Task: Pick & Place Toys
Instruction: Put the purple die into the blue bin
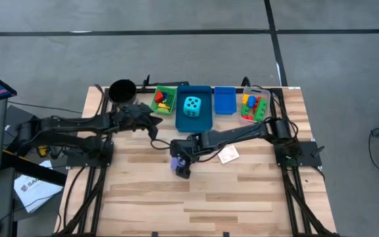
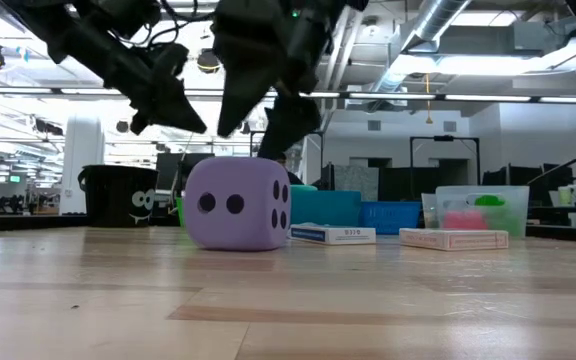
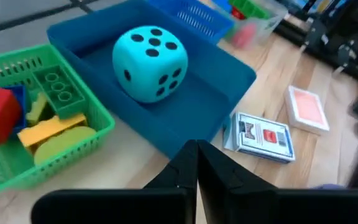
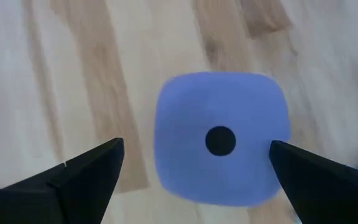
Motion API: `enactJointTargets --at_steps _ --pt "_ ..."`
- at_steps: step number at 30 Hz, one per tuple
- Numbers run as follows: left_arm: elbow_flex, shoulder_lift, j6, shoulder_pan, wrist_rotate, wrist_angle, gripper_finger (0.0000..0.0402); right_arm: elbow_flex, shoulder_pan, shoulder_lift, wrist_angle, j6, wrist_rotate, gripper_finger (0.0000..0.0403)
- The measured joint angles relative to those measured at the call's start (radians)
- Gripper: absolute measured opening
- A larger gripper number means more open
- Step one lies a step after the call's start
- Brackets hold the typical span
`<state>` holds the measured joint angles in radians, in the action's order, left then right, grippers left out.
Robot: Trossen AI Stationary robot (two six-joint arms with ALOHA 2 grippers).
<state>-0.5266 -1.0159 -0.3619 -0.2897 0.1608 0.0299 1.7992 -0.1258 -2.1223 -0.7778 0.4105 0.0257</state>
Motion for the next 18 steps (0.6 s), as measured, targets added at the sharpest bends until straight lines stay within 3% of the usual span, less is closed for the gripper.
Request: enactJointTargets --at_steps 7,18 --pt "0.0 0.059 0.043 0.0 0.005 0.025 0.0 -0.001 -0.013 0.001 -0.021 0.009 -0.067 0.04" --pt "0.0 0.064 0.044 0.0 0.005 0.068 0.0 -0.001 0.006 0.001 0.007 0.043 -0.054 0.04"
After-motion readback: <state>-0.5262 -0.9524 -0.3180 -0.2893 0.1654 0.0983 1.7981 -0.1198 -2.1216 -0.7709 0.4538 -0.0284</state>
